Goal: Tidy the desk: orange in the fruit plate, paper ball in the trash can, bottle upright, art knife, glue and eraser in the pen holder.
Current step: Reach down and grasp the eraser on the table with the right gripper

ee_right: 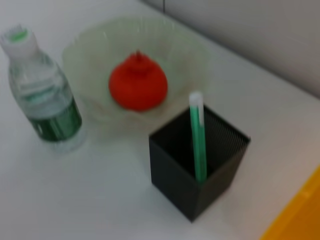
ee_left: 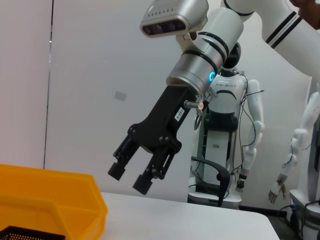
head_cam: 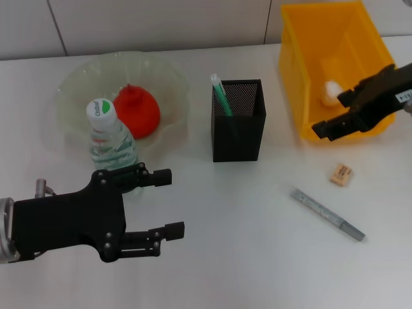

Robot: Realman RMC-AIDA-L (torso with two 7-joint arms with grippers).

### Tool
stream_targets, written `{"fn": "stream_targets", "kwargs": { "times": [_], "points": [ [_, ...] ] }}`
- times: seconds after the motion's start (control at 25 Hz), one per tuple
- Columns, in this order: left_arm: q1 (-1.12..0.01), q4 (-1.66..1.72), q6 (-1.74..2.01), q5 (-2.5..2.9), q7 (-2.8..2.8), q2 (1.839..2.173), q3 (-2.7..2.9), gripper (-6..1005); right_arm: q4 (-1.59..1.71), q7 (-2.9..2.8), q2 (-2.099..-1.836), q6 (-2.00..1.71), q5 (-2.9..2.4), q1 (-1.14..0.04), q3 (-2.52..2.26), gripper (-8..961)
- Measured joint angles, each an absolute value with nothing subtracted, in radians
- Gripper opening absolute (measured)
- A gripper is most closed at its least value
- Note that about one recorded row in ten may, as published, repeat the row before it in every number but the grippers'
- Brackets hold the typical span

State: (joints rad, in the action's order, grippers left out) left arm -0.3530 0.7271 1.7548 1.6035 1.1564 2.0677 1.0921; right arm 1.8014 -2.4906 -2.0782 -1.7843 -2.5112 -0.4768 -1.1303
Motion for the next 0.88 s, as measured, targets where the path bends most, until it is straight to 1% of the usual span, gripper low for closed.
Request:
{"fn": "stream_targets", "kwargs": {
  "times": [0.52,0.76,0.88],
  "points": [
    [-0.361,0.727,1.778,1.599,1.165,2.069,1.092,802,1.717,-2.519,-2.074,-1.933,-2.642,-0.542,-1.118,755],
    [-0.367,0.727,1.779,1.599,1.165,2.068,1.092,802,1.647,-2.521,-2.062,-1.946,-2.672,-0.574,-1.096,754],
    [-0.37,0.727,1.78,1.601,1.165,2.068,1.092,802,1.572,-2.516,-2.044,-1.946,-2.678,-0.598,-1.085,754]
  ]
}}
